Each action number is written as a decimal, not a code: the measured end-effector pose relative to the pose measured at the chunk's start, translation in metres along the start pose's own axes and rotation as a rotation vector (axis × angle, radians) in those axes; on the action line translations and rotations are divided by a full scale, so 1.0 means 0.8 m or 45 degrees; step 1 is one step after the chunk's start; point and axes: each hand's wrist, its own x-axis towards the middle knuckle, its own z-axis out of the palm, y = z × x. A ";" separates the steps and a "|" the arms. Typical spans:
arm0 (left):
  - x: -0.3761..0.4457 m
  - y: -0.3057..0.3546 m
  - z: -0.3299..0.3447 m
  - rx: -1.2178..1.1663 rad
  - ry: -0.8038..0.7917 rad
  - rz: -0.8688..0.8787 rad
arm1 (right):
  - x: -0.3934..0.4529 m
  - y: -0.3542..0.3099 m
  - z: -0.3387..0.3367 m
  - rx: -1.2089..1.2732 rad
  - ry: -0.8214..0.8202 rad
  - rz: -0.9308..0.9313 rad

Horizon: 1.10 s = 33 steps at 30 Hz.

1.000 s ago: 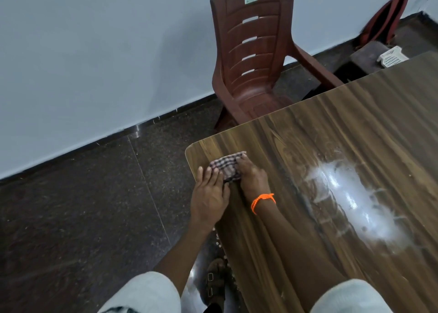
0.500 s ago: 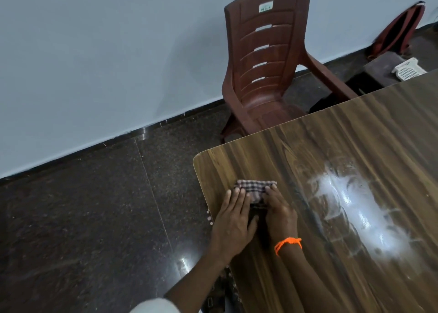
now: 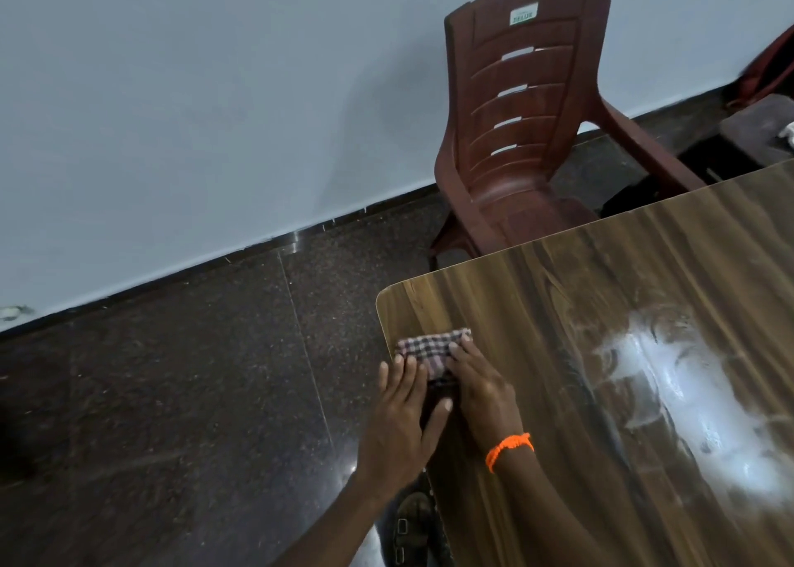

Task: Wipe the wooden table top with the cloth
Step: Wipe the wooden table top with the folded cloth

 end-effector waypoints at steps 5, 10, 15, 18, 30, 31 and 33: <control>0.036 0.044 0.019 -0.020 -0.098 0.214 | -0.029 0.048 -0.038 -0.041 0.167 0.170; 0.147 0.063 0.011 0.137 -0.161 0.337 | 0.052 0.086 -0.055 -0.092 0.262 0.426; 0.205 0.030 -0.009 0.232 -0.128 0.250 | 0.134 0.071 -0.039 -0.079 0.260 0.372; 0.208 -0.001 -0.021 0.231 -0.103 0.192 | 0.156 0.049 -0.022 -0.115 0.242 0.281; 0.114 -0.070 -0.044 0.147 0.020 -0.029 | 0.140 -0.027 0.035 -0.022 0.054 0.014; 0.106 -0.067 -0.041 0.157 0.022 -0.041 | 0.133 -0.028 0.035 -0.026 0.047 0.008; 0.089 -0.060 -0.035 0.178 0.029 -0.059 | 0.117 -0.029 0.034 -0.031 0.060 0.005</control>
